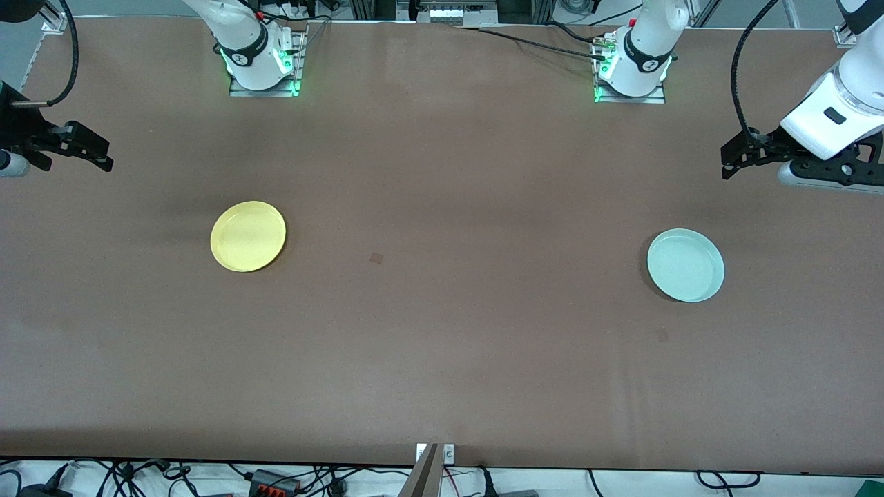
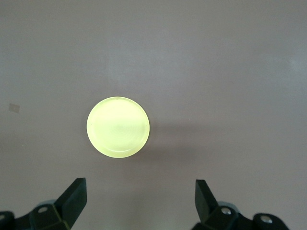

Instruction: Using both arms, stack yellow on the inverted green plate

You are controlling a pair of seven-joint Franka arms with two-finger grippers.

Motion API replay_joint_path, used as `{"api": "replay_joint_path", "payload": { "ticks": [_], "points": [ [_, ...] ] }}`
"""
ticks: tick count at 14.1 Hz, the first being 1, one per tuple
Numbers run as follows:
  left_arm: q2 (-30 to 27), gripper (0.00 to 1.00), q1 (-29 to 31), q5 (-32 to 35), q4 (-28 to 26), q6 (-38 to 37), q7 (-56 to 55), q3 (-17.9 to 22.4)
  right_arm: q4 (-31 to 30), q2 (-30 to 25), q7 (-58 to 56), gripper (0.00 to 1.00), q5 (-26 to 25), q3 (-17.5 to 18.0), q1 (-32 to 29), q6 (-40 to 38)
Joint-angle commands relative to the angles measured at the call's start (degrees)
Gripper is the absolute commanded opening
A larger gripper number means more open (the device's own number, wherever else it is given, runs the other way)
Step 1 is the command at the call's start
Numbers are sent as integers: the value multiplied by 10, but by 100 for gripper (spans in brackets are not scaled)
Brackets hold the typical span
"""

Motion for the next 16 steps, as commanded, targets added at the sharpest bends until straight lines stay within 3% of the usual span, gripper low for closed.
{"api": "replay_joint_path", "payload": {
  "ticks": [1, 16],
  "points": [
    [8, 100, 6, -2, 18, -13, 10, -3, 1, -1, -2, 100, -3, 2, -6, -6],
    [19, 100, 7, -20, 35, -31, 6, 2, -1, -1, -2, 100, -2, 2, -10, -8]
  ]
}}
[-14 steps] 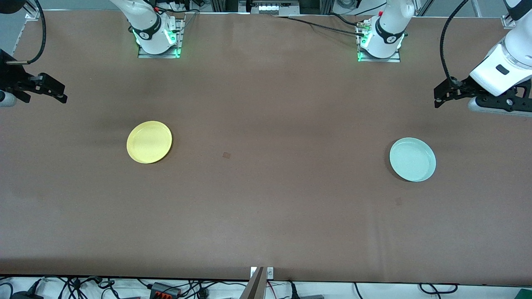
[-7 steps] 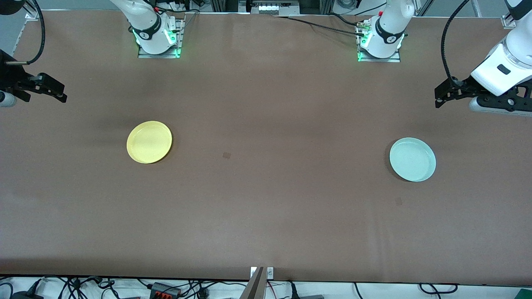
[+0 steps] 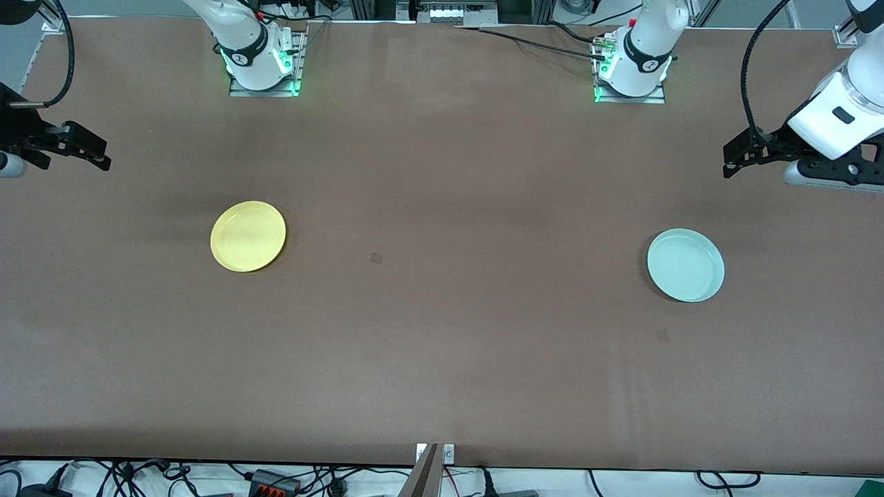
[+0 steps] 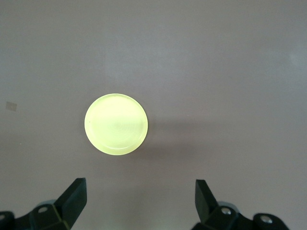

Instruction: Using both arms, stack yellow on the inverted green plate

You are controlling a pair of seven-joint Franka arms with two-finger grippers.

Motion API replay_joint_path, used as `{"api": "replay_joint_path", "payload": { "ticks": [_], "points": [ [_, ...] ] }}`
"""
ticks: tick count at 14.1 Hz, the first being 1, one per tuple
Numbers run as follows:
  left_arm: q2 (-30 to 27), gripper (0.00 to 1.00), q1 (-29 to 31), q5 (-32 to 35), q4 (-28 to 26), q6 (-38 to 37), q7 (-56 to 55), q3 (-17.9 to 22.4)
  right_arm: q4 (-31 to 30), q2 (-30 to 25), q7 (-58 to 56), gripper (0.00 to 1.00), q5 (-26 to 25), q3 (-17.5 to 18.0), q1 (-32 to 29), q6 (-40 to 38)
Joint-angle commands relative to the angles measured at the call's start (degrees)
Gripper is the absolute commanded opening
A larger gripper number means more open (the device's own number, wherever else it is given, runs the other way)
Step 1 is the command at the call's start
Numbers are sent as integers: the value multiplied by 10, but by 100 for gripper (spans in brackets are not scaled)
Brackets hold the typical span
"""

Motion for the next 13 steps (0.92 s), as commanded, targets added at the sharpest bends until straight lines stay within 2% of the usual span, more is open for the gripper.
{"api": "replay_joint_path", "payload": {
  "ticks": [1, 6, 9, 13],
  "points": [
    [27, 100, 3, -5, 35, -32, 2, -2, 2, -1, -2, 100, -2, 4, -6, -2],
    [71, 100, 5, -2, 63, -35, 1, 2, 5, 0, -2, 100, -1, 5, -4, 0],
    [105, 100, 22, -1, 102, -45, 11, 5, 6, 0, -2, 100, -1, 5, -3, 2],
    [187, 100, 58, -2, 158, -43, 16, 5, 7, 0, -4, 100, -1, 6, -1, 1]
  ]
}}
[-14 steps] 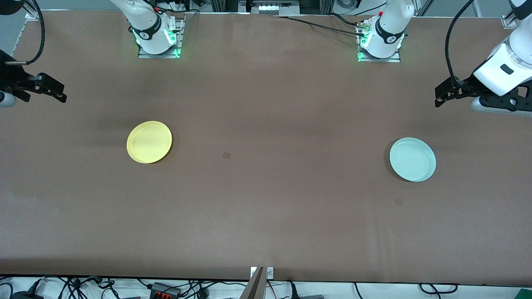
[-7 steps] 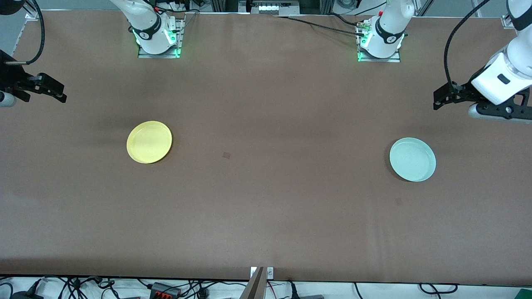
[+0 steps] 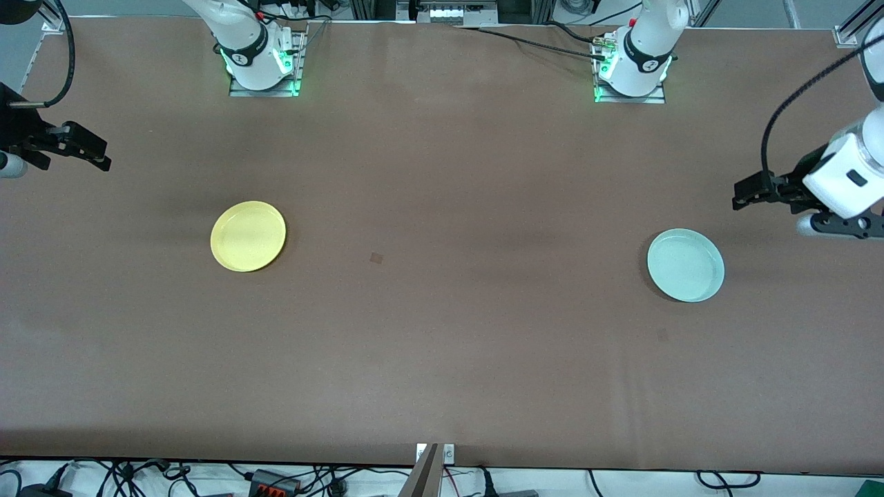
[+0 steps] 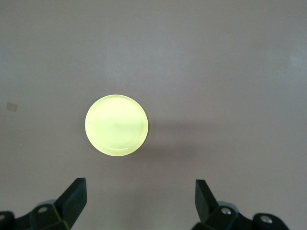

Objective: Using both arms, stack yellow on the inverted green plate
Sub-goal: 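Lower the left gripper to the green plate rim and grasp it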

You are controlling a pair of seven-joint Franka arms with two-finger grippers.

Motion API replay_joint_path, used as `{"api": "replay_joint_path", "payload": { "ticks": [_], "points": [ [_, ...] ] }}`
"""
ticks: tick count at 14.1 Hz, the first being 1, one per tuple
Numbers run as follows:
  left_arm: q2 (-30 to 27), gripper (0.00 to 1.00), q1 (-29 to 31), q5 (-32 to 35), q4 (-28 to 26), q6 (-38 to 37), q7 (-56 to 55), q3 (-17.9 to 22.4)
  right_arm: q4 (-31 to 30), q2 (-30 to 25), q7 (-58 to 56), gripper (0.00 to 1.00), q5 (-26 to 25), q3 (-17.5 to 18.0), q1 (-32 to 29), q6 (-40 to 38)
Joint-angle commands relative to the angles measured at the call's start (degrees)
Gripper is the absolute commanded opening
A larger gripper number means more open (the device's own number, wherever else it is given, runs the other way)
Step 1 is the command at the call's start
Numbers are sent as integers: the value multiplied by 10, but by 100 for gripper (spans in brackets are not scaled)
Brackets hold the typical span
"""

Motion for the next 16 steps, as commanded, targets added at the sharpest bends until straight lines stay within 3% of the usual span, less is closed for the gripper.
{"api": "replay_joint_path", "payload": {
  "ticks": [1, 8, 10, 16],
  "points": [
    [72, 100, 39, -2, 69, -18, 20, -2, 8, 0, -4, 100, -1, 6, -1, -1],
    [158, 100, 118, -3, 45, 1, 140, -3, 8, 3, -8, 100, -1, 8, 2, -5],
    [162, 100, 134, -3, -13, 54, 152, -3, 8, 9, -8, 100, -1, 8, 2, -5],
    [157, 100, 181, -11, -214, 326, 216, -10, 8, 10, -9, 100, 1, 8, 8, -6]
  ]
}}
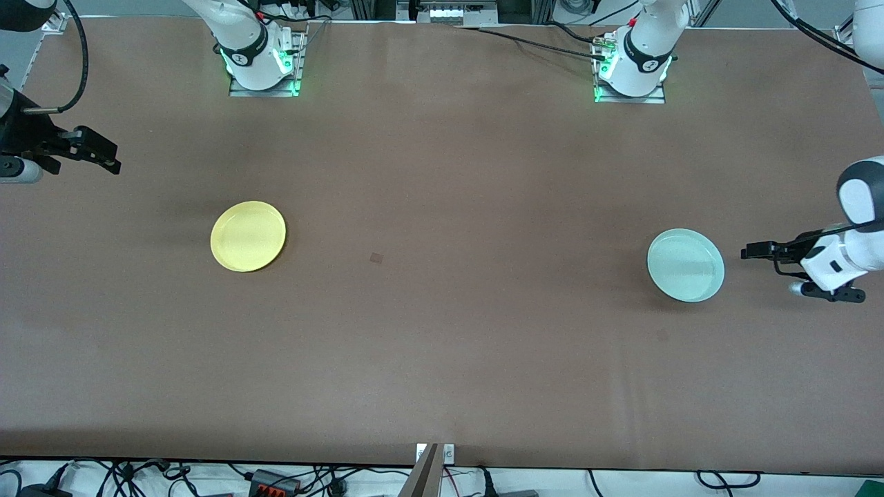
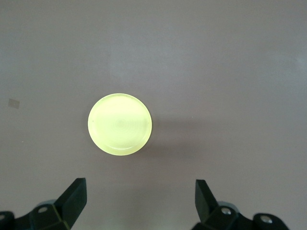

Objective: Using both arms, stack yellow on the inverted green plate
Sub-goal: 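Lower the left gripper to the green plate rim and grasp it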

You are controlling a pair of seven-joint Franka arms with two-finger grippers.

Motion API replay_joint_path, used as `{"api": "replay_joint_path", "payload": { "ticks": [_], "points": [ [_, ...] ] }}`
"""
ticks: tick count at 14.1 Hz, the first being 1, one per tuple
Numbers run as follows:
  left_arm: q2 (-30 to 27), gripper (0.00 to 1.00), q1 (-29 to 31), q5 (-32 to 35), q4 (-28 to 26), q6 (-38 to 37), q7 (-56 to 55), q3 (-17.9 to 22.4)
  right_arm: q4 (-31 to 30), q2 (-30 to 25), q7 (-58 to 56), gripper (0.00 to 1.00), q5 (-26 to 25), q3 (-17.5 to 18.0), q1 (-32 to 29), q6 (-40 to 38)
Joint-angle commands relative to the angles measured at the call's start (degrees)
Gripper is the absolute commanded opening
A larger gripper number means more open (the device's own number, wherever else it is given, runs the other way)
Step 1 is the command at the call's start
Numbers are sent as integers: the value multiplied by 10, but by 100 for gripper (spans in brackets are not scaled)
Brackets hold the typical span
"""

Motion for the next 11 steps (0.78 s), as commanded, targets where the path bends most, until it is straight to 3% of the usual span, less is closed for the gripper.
{"api": "replay_joint_path", "payload": {
  "ticks": [1, 3, 6, 8, 11],
  "points": [
    [-20, 100, 14, -11, -89, 101, 19, -11, 7, 1, -8, 100, 1, 1, 2, -6],
    [-11, 99, 14, -12, -117, 159, 19, -14, 6, 2, -8, 100, 1, 1, 3, -3],
    [19, 96, 14, -24, -118, 203, 19, -23, 7, 7, -9, 100, 0, 1, 7, -2],
    [32, 86, 15, -25, -118, 214, 18, -23, 7, 7, -8, 100, 0, 1, 7, -2],
    [45, 60, 20, -62, -114, 214, 20, -23, 7, 8, -8, 100, 0, 2, 7, -2]
  ]
}}
